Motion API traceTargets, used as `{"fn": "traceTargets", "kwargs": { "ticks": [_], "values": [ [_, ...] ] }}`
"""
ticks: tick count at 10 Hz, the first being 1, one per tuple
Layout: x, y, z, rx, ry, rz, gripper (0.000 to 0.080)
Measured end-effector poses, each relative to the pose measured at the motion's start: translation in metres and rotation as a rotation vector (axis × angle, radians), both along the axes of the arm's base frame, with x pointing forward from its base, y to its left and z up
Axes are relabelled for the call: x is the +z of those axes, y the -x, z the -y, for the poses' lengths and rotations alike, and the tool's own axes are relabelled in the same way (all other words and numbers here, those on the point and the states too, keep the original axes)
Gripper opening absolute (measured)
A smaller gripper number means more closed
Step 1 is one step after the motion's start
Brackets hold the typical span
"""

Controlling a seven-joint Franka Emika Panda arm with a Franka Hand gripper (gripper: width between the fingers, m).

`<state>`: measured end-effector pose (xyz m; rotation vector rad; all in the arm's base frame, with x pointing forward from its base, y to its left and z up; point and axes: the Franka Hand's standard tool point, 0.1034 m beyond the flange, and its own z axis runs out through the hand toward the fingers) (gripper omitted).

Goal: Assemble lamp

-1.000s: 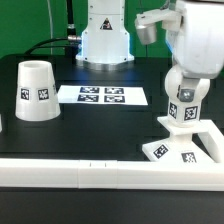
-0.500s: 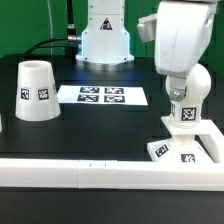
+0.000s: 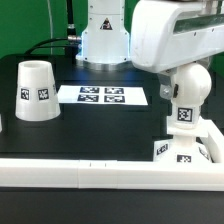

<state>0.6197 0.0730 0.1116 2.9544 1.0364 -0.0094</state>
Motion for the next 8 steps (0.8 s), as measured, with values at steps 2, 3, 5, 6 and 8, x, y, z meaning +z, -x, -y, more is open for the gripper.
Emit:
{"fn": "traceTargets", "kwargs": {
  "ticks": [2,3,5,6,8],
  "values": [
    [0.0004,-0.0009,-0.0011,-0.222,-0.023,0.003,0.0577],
    [0.0006,-0.0011,-0.0018,-0.306,-0.024,0.004,0.0577],
    [0.0008,-0.0013,-0.0027,-0.497,-0.025,0.004,0.0577],
    [0.0011,-0.0015,-0.0032,-0.604,-0.026,0.005,0.0577],
    [0.0016,-0.002,-0.0036,-0.81,-0.028,0.004,0.0577]
  ]
}}
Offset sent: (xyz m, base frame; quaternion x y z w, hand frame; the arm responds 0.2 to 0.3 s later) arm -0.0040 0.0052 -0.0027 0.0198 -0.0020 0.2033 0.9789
